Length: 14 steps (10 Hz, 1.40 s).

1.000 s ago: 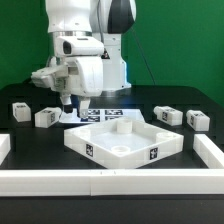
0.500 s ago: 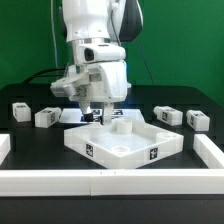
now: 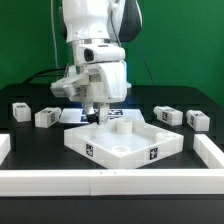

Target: Assemble square table

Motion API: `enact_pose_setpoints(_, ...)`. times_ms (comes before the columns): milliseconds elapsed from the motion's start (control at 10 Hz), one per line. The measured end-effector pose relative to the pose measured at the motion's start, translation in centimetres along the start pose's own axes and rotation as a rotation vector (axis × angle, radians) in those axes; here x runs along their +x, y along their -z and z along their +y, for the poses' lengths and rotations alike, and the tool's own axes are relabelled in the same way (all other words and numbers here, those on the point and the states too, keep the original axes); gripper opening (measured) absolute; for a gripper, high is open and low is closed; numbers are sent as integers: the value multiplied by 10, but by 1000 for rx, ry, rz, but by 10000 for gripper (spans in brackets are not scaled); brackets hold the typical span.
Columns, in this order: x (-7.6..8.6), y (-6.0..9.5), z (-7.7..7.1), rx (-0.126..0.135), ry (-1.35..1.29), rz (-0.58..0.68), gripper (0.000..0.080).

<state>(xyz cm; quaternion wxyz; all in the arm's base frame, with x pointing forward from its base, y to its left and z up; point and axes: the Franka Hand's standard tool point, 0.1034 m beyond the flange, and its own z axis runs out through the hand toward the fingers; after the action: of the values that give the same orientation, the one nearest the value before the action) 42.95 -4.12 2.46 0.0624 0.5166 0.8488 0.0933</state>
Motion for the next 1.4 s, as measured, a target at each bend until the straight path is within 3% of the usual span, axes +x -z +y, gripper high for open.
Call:
enact_pose_setpoints(100, 0, 0, 0, 0, 0, 0, 268)
enact_pose_setpoints(200, 0, 0, 1, -2, -4, 0, 133)
enact_pose_setpoints(300, 0, 1, 1, -5, -7, -2, 133)
enact_pose_setpoints(400, 0, 1, 1, -5, -8, -2, 51)
enact_pose_setpoints(1200, 4, 0, 4, -6, -66, 2, 51)
enact_pose_setpoints(1400, 38, -2, 30, -12, -173, 17, 51)
